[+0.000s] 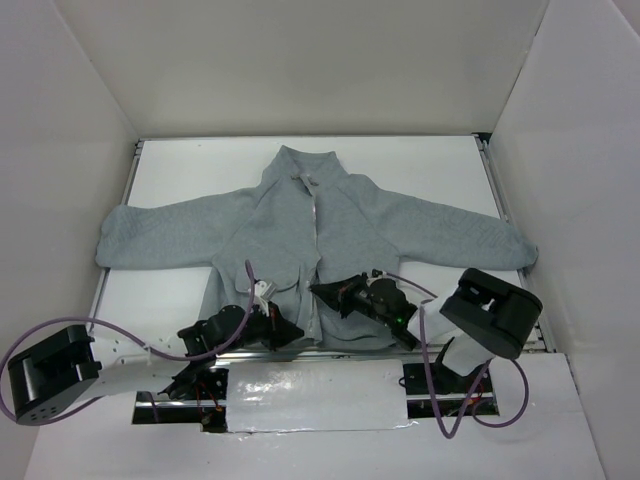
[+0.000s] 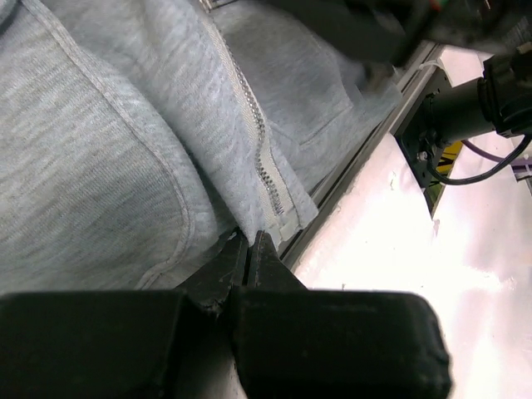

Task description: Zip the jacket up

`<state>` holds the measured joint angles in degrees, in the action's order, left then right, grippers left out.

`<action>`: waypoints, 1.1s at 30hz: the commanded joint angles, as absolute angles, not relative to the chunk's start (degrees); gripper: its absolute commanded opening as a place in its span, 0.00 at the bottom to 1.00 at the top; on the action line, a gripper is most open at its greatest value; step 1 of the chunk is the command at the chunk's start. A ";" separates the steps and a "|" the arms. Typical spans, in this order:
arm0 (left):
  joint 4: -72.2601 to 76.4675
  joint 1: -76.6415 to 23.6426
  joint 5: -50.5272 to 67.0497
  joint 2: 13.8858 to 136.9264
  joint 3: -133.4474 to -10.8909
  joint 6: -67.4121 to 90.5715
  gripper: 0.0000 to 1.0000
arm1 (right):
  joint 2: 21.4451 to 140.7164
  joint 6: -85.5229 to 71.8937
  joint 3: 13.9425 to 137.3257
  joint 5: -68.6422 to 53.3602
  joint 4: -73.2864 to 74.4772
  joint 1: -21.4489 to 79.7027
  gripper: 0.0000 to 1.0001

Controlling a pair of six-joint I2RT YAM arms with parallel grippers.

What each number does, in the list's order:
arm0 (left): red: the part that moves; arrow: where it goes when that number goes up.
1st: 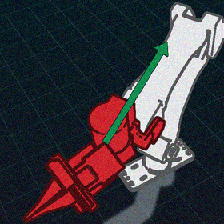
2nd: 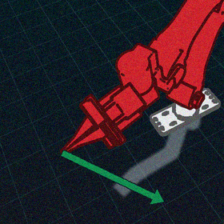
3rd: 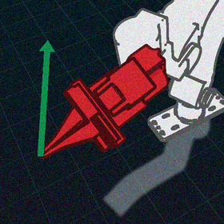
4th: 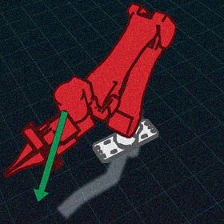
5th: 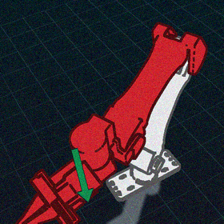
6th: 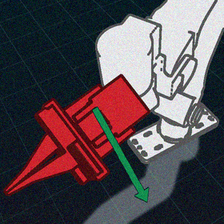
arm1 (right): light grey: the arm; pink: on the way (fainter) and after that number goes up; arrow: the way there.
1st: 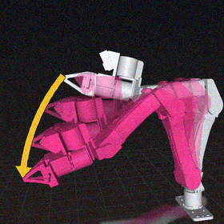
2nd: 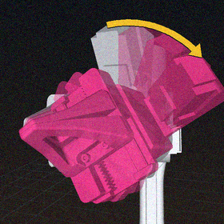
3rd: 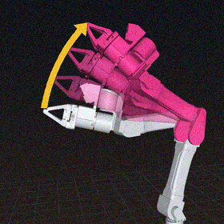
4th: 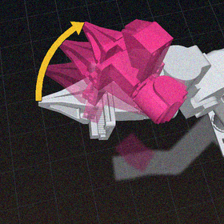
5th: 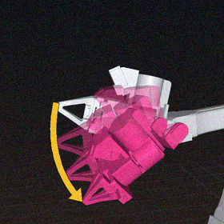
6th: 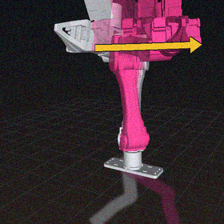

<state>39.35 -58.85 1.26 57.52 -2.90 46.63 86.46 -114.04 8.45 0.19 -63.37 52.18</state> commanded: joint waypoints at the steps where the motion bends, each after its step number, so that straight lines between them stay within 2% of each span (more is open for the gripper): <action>1: 33.67 -60.73 3.43 54.94 -1.05 46.05 0.00 | 88.67 -131.67 13.44 2.47 -70.05 46.86 0.00; 16: 27.61 -64.42 0.26 50.10 -0.26 49.13 0.00 | 100.98 -130.61 32.34 0.26 -63.11 35.78 0.00; 28: 23.38 -68.46 -3.51 45.97 -0.18 52.38 0.00 | 96.59 -127.79 36.91 -1.93 -47.29 29.72 0.00; 31: 21.28 -70.66 -4.74 46.23 -1.05 53.17 0.00 | 98.61 -129.55 36.83 -3.69 -53.16 28.13 0.00; 33: 18.91 -73.03 -6.41 45.71 -1.84 54.22 0.00 | 95.82 -129.90 36.48 -3.69 -54.58 27.77 0.00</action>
<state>26.81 -67.90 -17.37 46.11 -3.03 51.40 98.74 -114.06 32.25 -19.42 -45.39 34.00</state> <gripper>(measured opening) 0.052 0.008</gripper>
